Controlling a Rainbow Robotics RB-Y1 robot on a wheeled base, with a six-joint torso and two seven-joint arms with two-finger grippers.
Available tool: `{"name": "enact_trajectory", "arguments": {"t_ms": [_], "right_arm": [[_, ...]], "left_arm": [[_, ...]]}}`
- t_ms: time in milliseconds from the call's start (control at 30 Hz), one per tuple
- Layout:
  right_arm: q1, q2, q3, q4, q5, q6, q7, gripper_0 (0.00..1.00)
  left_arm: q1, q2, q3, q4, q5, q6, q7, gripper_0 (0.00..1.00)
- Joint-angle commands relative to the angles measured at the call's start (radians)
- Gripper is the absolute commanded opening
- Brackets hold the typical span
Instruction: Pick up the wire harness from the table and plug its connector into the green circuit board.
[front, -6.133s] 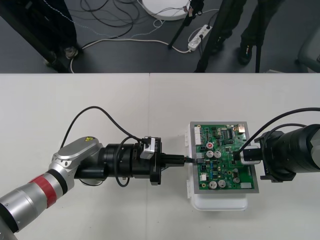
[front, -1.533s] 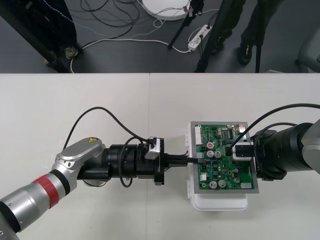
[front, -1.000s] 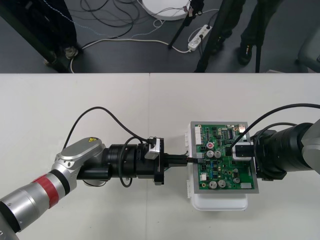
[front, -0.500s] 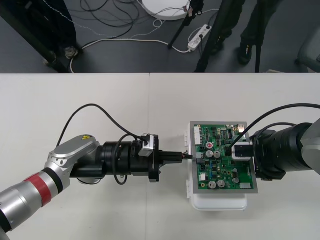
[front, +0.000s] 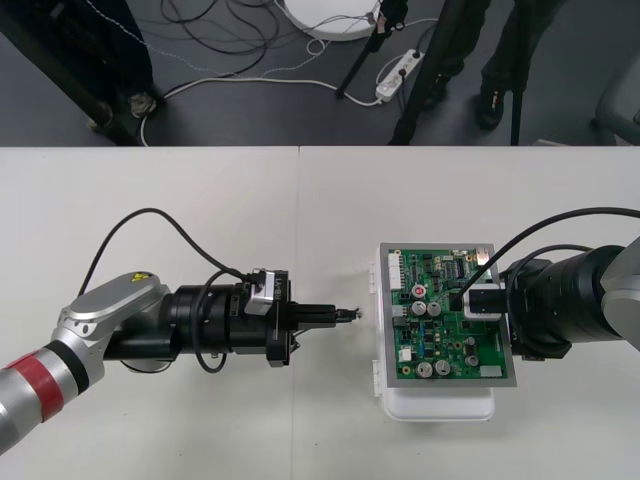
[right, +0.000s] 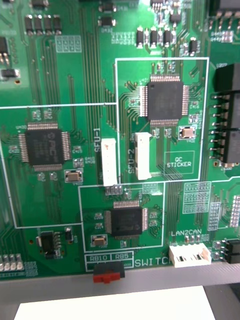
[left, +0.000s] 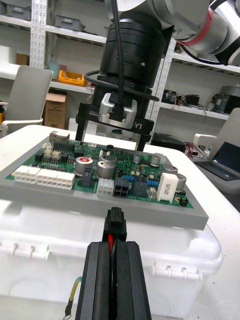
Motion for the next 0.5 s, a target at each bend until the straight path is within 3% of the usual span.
{"name": "enact_trajectory", "arguments": {"t_ms": [33, 500], "right_arm": [[-0.027, 0.021, 0.008, -0.032, 0.013, 0.01, -0.036, 1.0], [-0.029, -0.019, 0.008, 0.013, 0.019, 0.042, -0.016, 1.0]], "left_arm": [[0.033, 0.056, -0.023, -0.036, 0.041, -0.035, -0.09, 0.0], [0.039, 0.084, 0.008, -0.036, 0.035, -0.095, -0.114, 0.0]]}}
